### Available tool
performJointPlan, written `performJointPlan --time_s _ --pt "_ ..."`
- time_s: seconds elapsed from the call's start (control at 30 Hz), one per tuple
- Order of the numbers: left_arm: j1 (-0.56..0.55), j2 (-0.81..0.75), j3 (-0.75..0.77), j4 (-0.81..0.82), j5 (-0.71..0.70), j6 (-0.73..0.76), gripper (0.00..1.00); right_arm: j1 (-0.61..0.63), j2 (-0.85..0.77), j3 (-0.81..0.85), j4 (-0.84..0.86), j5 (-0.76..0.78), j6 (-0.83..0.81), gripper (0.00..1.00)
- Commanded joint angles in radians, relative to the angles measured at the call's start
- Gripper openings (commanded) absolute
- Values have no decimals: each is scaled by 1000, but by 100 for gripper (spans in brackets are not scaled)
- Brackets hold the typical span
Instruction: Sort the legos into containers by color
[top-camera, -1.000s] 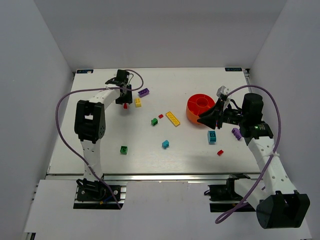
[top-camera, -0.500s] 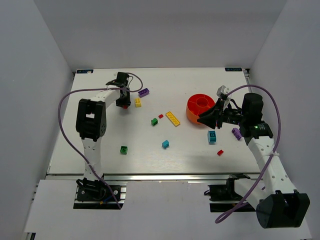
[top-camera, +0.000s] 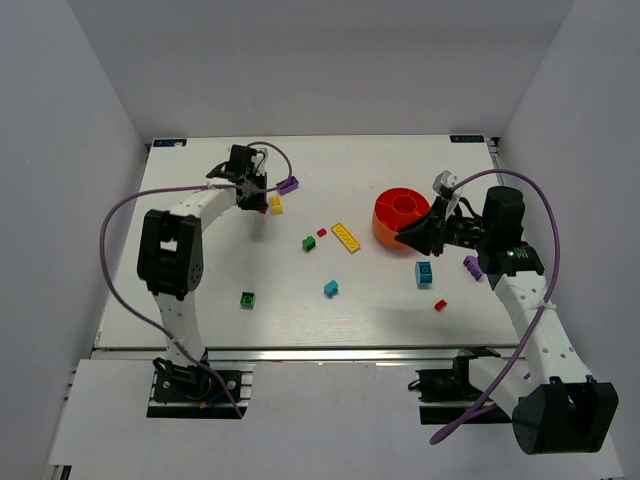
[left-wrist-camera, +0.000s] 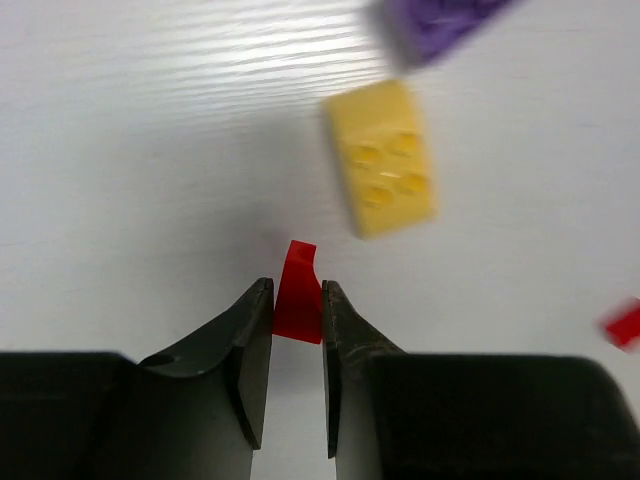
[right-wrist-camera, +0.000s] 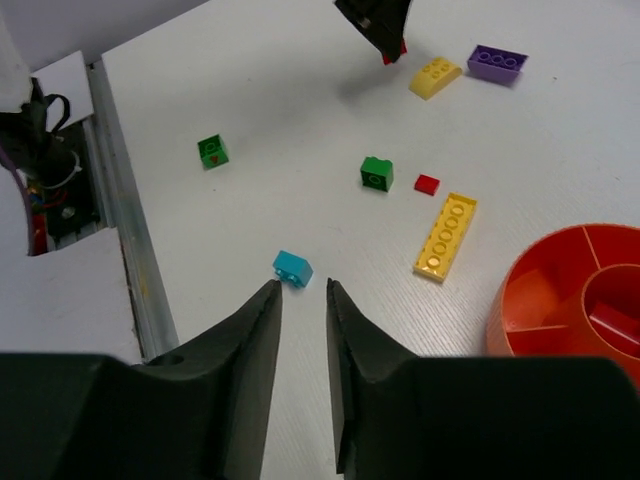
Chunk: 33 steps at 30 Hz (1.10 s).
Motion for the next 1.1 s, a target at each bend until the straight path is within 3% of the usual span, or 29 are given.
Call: performJointPlan --time_s 0.0,0.13,0.27,0.37,0.67,1.07 --pt "-55 -250 -111 196 242 33 9 -2 6 -9 48 83 15 29" --pt "-118 -412 -212 336 481 22 9 -24 15 -17 72 181 55 15" --pt "-206 -432 -222 445 614 -36 9 -51 6 -23 98 278 88 0" --pt "-285 -410 -209 520 652 -101 9 -68 -18 -41 134 385 125 0" --pt "-453 -245 -39 652 543 -153 11 -167 -61 -61 174 413 174 0" --pt "-543 27 159 767 365 -191 13 -193 -71 -63 175 353 182 0"
